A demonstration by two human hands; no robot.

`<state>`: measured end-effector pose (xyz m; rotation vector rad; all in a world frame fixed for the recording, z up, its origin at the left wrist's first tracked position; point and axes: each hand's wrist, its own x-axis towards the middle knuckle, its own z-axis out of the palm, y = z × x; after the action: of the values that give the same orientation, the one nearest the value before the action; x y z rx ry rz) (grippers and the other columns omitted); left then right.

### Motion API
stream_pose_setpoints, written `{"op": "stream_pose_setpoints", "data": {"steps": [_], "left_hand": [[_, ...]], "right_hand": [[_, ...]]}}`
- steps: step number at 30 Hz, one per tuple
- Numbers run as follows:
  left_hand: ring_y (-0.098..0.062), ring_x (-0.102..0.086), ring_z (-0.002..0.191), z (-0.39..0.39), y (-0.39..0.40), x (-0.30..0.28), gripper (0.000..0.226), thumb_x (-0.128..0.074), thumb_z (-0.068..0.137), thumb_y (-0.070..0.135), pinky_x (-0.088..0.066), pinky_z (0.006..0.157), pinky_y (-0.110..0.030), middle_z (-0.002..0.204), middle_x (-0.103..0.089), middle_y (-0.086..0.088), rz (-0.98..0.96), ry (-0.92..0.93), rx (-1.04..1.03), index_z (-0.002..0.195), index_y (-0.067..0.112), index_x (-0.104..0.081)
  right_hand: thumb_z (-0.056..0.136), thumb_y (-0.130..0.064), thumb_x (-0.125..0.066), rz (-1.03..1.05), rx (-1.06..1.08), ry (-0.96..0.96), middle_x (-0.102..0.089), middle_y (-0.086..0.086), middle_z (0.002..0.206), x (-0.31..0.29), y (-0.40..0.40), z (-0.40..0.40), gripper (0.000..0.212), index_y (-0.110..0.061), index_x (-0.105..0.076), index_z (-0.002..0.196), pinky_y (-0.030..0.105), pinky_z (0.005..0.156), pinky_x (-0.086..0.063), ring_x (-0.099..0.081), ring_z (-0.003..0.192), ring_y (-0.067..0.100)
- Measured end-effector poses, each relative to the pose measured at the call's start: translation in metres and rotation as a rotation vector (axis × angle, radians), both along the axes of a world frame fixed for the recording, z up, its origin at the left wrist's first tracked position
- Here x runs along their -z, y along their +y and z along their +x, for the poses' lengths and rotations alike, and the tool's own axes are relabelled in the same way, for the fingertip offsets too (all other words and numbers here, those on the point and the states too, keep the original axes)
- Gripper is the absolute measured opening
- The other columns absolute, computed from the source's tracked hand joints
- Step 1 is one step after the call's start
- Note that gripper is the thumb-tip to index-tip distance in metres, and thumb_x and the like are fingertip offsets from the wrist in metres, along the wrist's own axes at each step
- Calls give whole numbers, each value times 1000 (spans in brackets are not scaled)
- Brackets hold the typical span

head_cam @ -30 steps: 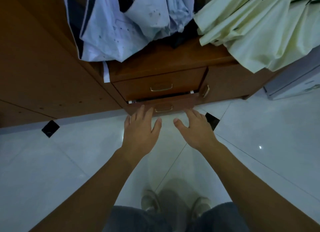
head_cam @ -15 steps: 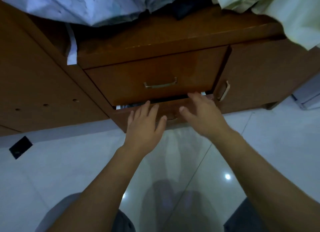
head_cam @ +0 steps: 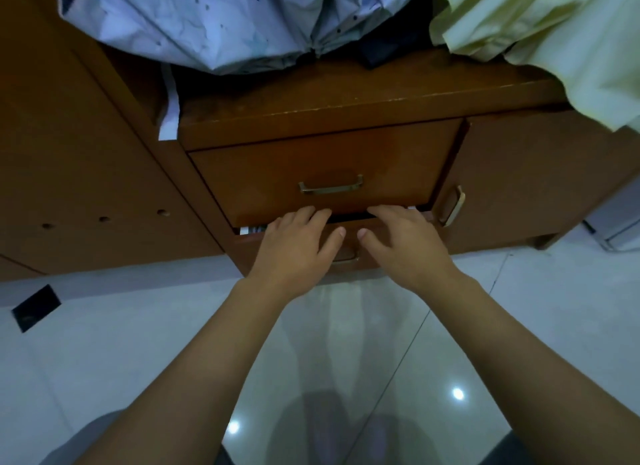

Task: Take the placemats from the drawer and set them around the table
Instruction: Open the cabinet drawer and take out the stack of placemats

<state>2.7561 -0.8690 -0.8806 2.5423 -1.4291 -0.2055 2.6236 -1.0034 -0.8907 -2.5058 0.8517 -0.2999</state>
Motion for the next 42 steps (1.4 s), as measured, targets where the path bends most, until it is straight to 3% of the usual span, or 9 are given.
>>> {"op": "stream_pose_setpoints", "data": {"steps": [12, 20, 23, 27, 31, 37, 42], "left_hand": [[-19, -25, 144, -3, 10, -8, 60, -19, 99, 60, -17, 119, -46, 156, -31, 1, 23, -11, -40, 149, 31, -32], [-21, -38, 133, -12, 5, 11, 54, -25, 100, 57, -30, 110, -43, 147, -42, 2, 43, 27, -29, 145, 29, -37], [-23, -39, 131, -11, 1, 25, 55, -26, 99, 57, -30, 109, -44, 146, -41, 1, 135, 26, -32, 145, 29, -36], [-22, -39, 131, -12, -13, 25, 54, -25, 98, 58, -29, 111, -45, 142, -44, 1, 84, -1, 0, 143, 31, -37], [-24, -25, 143, -17, -19, 29, 59, -22, 99, 60, -21, 116, -48, 156, -30, -4, 107, 51, -4, 149, 30, -31], [-25, -15, 148, -13, -20, 39, 62, -24, 99, 59, -8, 120, -51, 161, -20, -6, 179, 41, -28, 151, 26, -26], [-26, -14, 148, -14, -28, 40, 61, -24, 99, 56, -10, 120, -51, 161, -19, -6, 183, 80, -32, 152, 26, -23]], "right_hand": [[97, -53, -43, -53, 39, -25, -46, -5, 146, -28, 4, -10, 53, -26, -46, 143, 45, 110, -32, -34, 136, 20], [97, -52, -43, -11, 45, -33, -46, -4, 146, -34, 6, -19, 53, -25, -46, 143, 45, 111, -30, -34, 136, 19], [97, -52, -43, 6, 51, -35, -46, -3, 146, -33, 3, -22, 53, -25, -45, 143, 45, 111, -31, -34, 136, 20], [97, -52, -43, -10, 52, -16, -47, -4, 146, -26, -1, -22, 52, -26, -45, 143, 43, 111, -30, -35, 136, 20], [97, -52, -42, -2, 51, 18, -47, -5, 145, -17, -4, -24, 53, -27, -44, 143, 42, 110, -29, -35, 136, 20], [97, -52, -44, 14, 37, 46, -46, -6, 145, -7, -9, -24, 54, -27, -42, 145, 40, 109, -28, -33, 136, 19], [96, -52, -45, 19, 48, 41, -46, -5, 145, -5, -10, -23, 53, -27, -43, 144, 40, 109, -29, -34, 136, 19]]}}
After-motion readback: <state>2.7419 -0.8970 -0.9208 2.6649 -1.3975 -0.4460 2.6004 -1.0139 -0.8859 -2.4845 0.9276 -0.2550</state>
